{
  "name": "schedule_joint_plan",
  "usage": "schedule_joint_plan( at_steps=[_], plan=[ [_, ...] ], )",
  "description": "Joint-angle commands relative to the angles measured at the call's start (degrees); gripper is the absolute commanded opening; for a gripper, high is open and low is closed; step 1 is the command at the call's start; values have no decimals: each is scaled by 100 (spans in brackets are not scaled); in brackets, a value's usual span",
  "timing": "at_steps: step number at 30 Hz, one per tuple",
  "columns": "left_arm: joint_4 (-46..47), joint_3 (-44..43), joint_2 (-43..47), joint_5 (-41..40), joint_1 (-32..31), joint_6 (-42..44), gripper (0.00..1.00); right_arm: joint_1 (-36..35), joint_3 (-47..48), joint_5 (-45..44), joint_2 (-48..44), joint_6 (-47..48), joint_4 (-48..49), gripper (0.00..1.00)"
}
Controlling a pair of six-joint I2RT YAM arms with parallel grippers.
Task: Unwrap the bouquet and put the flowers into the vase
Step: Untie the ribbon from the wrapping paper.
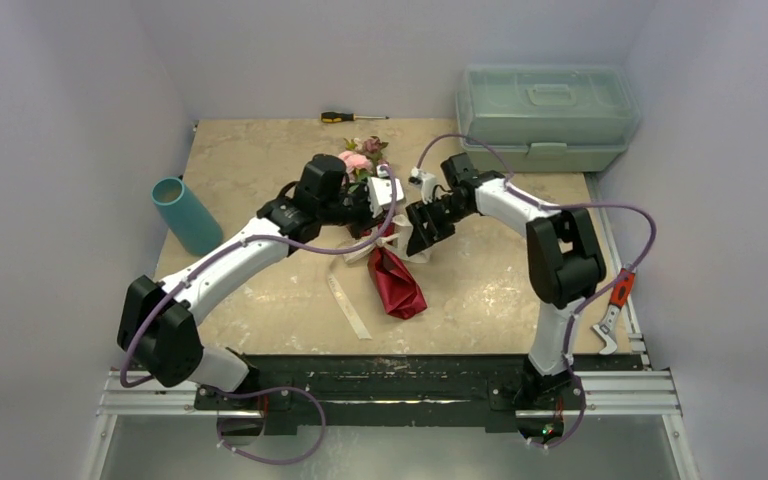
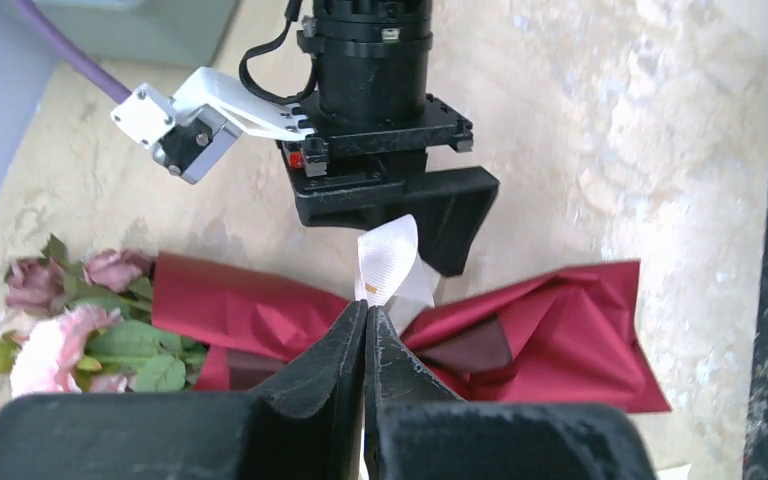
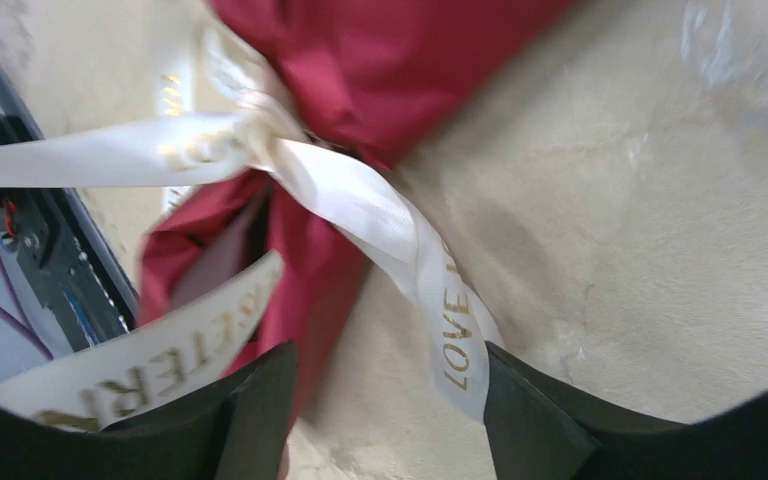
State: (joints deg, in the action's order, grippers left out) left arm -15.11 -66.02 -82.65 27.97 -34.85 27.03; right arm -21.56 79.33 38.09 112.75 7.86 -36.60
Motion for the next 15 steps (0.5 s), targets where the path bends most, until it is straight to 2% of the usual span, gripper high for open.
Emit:
schedule_joint_plan(
  at_steps=[1,5,12,15],
  plan=[
    [402,-386,-32,479,60,-830,0,73,-315,36,-1280,44,661,72],
    [586,-472,-249,690,220,-1466,0,58,-854,103,-1997,-242,1526,79],
    [1082,-489,-542,1076,532,-2440,0,-36,-1117,585,-1963,-740,2486,82],
    [1089,-556,-670,1238,638,-2543,0,-65,-1177,708,-1952,-1054,2870,82]
  ],
)
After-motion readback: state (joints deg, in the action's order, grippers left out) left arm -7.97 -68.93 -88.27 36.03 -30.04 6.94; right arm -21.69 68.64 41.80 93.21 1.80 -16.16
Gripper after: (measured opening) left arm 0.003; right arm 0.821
